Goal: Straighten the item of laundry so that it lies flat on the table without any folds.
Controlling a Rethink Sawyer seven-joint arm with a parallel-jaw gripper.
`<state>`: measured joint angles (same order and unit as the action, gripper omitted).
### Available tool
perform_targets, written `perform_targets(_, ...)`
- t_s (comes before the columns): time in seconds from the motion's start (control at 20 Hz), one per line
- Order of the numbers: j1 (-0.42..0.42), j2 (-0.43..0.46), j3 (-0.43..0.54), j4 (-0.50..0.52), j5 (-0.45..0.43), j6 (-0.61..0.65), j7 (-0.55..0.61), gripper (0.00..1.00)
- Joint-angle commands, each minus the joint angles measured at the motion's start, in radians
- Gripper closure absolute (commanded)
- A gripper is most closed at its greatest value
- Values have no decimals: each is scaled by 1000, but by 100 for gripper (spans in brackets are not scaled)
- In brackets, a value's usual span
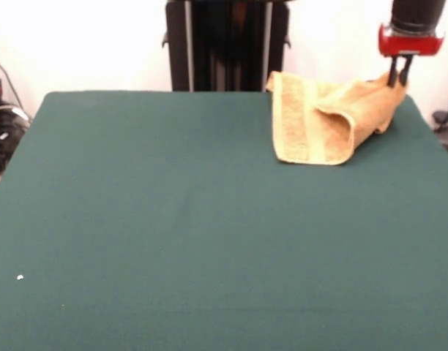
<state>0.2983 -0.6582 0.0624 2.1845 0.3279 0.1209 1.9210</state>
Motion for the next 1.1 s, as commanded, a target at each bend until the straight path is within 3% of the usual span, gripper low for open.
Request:
perform_targets(0.05,43,47,-1,-73,88,-91,270,0)
perform_targets(0.25,84,51,-65,-102,83,-41,242,0)
perform_targets(0.8,-56,21,-12,-31,-14,-75,169,0)
perform_targets(1.1,-168,-149,-80,62,-146,73,58,0)
